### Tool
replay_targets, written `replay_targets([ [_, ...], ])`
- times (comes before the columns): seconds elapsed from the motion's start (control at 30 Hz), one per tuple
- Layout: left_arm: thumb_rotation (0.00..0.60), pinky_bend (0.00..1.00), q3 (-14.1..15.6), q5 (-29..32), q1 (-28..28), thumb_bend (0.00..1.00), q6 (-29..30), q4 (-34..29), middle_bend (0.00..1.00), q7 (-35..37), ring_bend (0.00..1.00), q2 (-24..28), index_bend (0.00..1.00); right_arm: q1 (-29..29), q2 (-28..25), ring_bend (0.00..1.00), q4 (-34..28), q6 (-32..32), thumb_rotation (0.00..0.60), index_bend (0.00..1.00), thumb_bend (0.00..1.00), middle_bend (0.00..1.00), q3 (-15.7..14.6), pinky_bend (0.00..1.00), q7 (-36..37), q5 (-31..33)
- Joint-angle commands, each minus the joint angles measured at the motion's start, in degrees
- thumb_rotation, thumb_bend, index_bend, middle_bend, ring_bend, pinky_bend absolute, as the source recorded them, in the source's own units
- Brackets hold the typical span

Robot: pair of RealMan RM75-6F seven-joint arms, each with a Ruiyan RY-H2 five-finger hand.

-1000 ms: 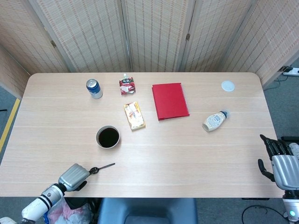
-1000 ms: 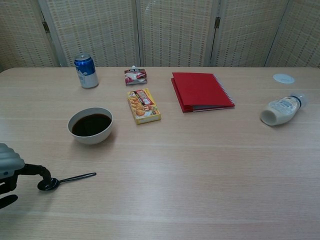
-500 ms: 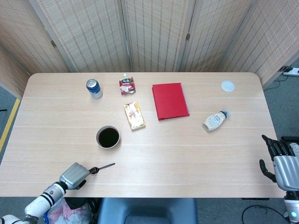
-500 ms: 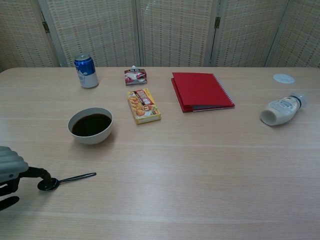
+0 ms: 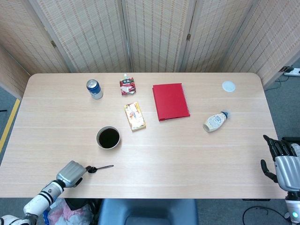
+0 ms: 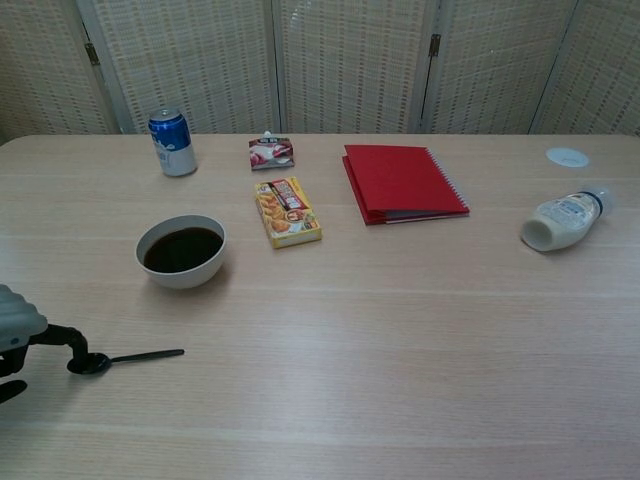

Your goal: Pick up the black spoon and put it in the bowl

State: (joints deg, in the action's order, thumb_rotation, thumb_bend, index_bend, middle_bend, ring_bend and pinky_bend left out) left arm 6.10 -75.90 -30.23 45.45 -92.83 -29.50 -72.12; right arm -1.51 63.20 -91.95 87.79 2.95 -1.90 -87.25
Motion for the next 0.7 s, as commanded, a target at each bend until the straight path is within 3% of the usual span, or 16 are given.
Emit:
replay_targets([
  [0.03,0.6,0.96,-0.18,1.16,-0.17,0.57,0.42,0.36,0.96,-0.78,0.89,-0.01,0.28,0.0,-0.01,0.18,0.0,0.01,0.6,0.09,0.39,0.18,0.0,0.15,-0.07,-0.05],
  [0.43,0.6,0.96,-1.64,6.2,-0.43,0.57,2.77,0.84,0.96,-1.8,0.89,0.74,0.28,0.08,-0.02,0.18,-0.13,0.21,0.6,0.09,0.4,0.18,0.1,0.15,-0.15,-0.1],
  [0.7,0.6,0.96,-1.32,0.27,1.71,0.57,9.06,-1.14,0.96,2.32,0.89,1.32,0.27,0.03,0.0,0.18,-0.05,0.12,0.6,0.09,0.39,0.18,0.14,0.15,-0.05,-0.12],
])
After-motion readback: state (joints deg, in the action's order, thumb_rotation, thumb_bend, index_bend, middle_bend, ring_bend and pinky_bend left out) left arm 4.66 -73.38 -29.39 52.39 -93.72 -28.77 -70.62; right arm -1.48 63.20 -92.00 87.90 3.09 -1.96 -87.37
